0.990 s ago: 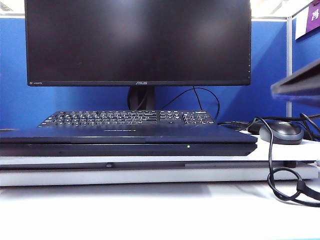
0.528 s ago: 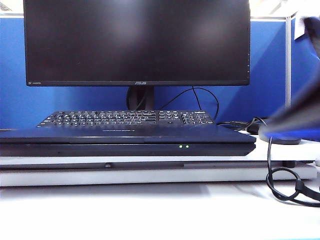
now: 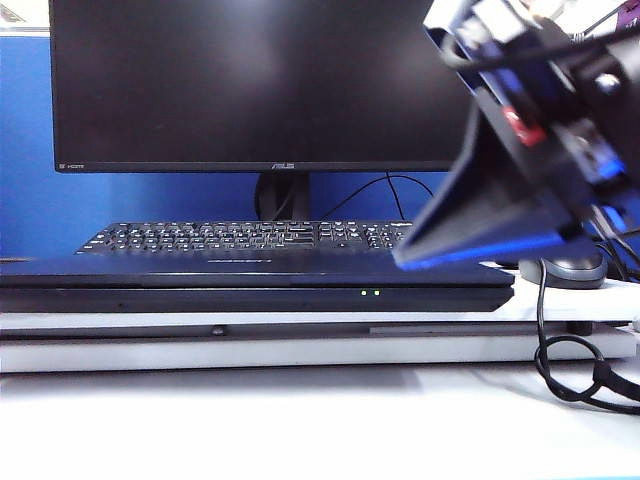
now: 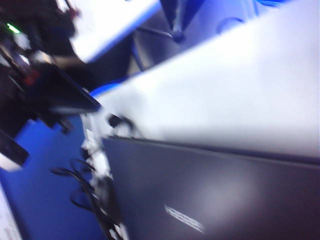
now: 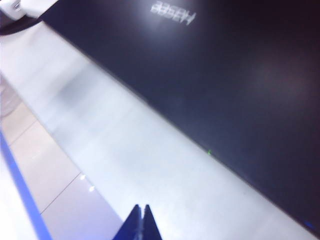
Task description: Open the lid of the black laptop.
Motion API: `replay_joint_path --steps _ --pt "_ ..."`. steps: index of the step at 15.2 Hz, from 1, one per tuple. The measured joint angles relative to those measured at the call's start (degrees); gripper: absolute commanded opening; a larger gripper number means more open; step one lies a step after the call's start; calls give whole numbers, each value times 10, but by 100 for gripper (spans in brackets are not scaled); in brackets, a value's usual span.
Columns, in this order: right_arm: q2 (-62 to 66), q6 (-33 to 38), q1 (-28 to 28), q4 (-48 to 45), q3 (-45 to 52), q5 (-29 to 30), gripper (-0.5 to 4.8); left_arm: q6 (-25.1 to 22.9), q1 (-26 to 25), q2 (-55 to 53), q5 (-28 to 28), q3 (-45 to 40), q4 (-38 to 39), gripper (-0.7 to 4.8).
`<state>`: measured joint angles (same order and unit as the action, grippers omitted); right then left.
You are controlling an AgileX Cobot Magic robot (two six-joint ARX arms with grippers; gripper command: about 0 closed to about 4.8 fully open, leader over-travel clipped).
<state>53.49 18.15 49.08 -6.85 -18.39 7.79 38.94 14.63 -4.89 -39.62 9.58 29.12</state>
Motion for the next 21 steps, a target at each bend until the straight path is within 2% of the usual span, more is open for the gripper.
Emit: replay_joint_path --steps 2,4,7,9,10,13,15,17,21 --pt "2 0 2 -1 -2 -10 -2 24 50 -16 16 40 5 -2" --pt "2 0 2 -1 -2 -28 -2 23 100 -49 86 102 43 -2" --pt "2 4 2 -1 -2 -31 -2 -23 190 -149 196 191 110 -2" --pt "2 5 2 -1 -2 -31 -2 -48 241 -223 263 205 147 -2" --pt "2 5 2 3 -2 -31 -2 -51 284 -282 310 204 145 -2" --pt "2 2 2 19 -2 -37 -2 -60 349 -348 434 204 78 -3" --pt "2 -3 2 22 -2 -45 -1 -64 353 -376 486 204 29 -3" --pt "3 -11 1 30 -2 -66 -1 -81 352 -419 531 204 15 -3" --pt "3 -26 -29 29 -2 -63 -1 -98 352 -485 585 202 -43 -4"
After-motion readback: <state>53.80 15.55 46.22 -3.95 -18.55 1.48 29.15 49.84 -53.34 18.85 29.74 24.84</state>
